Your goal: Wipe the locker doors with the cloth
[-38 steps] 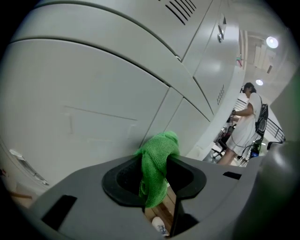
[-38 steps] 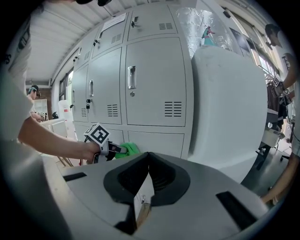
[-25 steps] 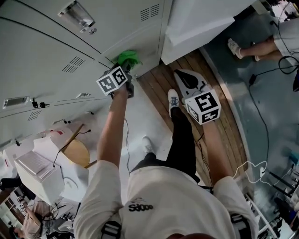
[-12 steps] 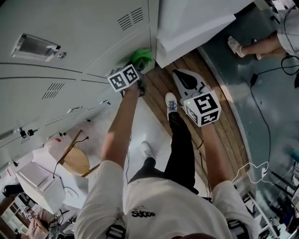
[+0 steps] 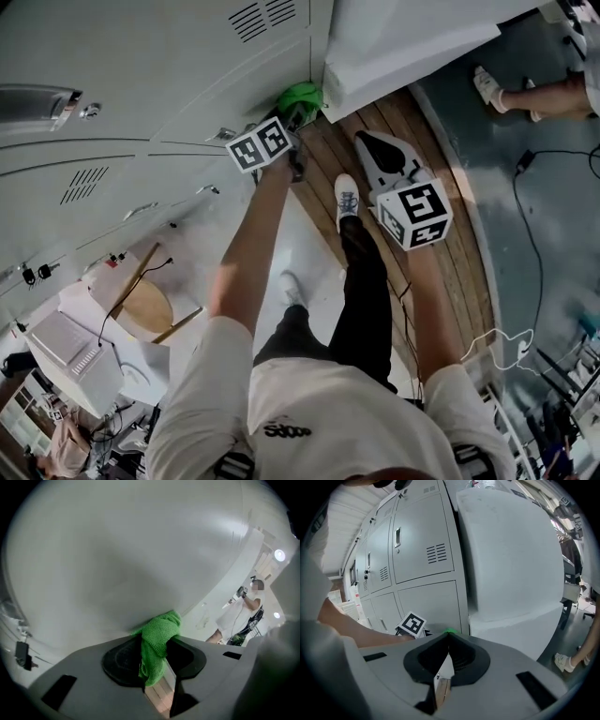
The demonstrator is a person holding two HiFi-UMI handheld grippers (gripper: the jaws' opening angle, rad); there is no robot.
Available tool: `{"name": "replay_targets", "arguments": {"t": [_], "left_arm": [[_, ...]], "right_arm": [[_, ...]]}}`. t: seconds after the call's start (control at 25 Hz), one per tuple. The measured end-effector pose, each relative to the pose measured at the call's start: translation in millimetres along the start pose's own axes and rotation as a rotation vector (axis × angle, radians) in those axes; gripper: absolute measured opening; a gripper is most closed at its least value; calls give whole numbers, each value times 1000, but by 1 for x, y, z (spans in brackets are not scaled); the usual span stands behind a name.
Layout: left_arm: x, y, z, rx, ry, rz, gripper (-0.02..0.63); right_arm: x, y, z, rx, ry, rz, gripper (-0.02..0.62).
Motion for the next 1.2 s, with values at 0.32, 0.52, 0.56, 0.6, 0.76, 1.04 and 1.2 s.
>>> {"name": "replay_targets", "arguments": {"t": [0.32,0.52,0.56,0.6,0.76,1.04,1.2], "left_arm": [[-29,-62,-72,198,114,-61,138],[-38,-71,-72,230,153,-94,133],[-43,-77,-70,246,150,-124,133],[-48,-83,-67,256,148,-147,133],[-62,-102,-48,231,176,-168,134],[-83,-107,28,140,138,-150,134],[-93,-108,62,83,132,-138,135]], "right_arm": [[-25,-23,17,52,-22,-7,8],[-39,-27,27,53,-8,1,8],[-43,-26,28,49,-8,0,8],[-46,-25,30,45,-9,-1,8],[-63,-19,32,32,-7,-1,8],[-104,14,33,-14,-49,-18,8],[-116,26,37,-31,-52,-38,8]]}}
Point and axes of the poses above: the fingertips, and each gripper's own axes: z forward along the fingers, y to its right, x out of its top, the point moved 4 cm from there along -z, backward along the fingers, and after that the axes turned 15 degrees about -x, right-handed, at the moved point
